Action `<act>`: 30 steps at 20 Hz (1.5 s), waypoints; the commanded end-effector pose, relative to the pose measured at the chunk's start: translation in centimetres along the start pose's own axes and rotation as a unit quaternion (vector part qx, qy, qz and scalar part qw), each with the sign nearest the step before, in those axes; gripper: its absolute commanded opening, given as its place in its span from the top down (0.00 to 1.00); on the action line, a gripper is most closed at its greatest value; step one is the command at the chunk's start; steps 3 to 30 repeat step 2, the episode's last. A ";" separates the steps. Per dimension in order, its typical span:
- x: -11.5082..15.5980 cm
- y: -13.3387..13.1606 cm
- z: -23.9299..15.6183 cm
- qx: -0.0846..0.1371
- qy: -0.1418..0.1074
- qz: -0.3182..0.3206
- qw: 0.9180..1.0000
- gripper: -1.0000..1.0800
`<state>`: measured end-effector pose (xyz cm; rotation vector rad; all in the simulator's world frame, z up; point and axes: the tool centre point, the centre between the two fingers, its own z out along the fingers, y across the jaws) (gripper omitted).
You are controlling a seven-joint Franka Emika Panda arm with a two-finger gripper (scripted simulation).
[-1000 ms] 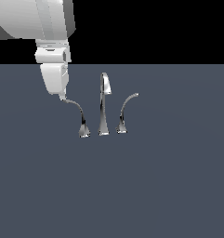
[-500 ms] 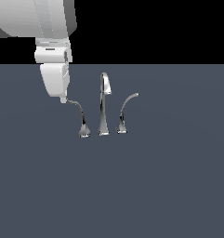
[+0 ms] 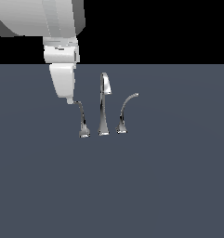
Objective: Turn on the faucet by rotating a designated handle.
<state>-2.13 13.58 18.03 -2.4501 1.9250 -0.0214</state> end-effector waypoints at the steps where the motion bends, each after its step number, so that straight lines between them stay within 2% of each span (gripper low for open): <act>1: 3.0 1.4 0.9 -0.014 0.003 0.017 1.000 1.00; 30: 3.0 1.4 0.9 -0.014 0.003 0.017 1.000 1.00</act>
